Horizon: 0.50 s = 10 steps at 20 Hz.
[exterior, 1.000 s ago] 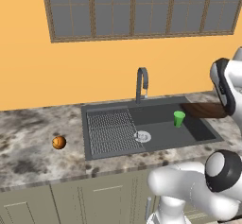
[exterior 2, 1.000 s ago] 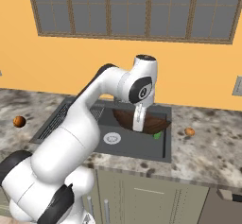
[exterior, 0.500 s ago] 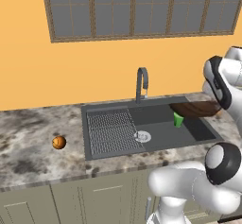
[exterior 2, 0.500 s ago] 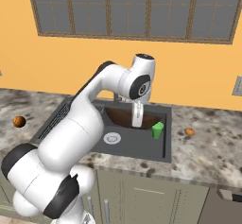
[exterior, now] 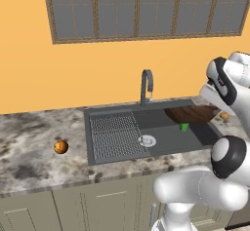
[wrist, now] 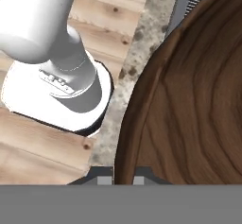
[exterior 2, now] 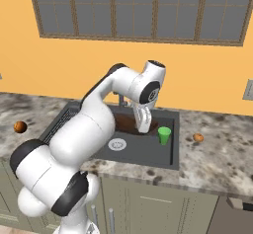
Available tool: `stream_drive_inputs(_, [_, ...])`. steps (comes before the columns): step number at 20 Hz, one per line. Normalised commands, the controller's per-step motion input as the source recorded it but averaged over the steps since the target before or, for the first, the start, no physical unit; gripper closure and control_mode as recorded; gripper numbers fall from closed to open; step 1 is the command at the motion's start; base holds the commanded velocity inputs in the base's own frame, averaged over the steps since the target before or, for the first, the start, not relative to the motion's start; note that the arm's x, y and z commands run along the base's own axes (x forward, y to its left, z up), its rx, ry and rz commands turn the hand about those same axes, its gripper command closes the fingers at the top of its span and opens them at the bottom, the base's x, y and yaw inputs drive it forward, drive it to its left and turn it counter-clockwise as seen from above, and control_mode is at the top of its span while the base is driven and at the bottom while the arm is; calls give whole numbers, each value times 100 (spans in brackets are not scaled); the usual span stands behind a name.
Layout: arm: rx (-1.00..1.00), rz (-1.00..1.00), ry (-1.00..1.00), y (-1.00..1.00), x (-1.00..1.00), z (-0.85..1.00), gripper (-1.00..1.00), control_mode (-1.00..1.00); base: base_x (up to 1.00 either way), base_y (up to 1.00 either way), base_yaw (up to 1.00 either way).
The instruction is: Remove the orange and tangerine from the sink. Then move the bowl and cup from the counter to the sink for washing.
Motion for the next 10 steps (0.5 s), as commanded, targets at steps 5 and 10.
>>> stream_drive_inputs(5, [15,17,9,1,22,-20,100,-100,0,0,0])
stream_drive_inputs(10, [12,15,6,0,31,-21,100,-100,0,0,0])
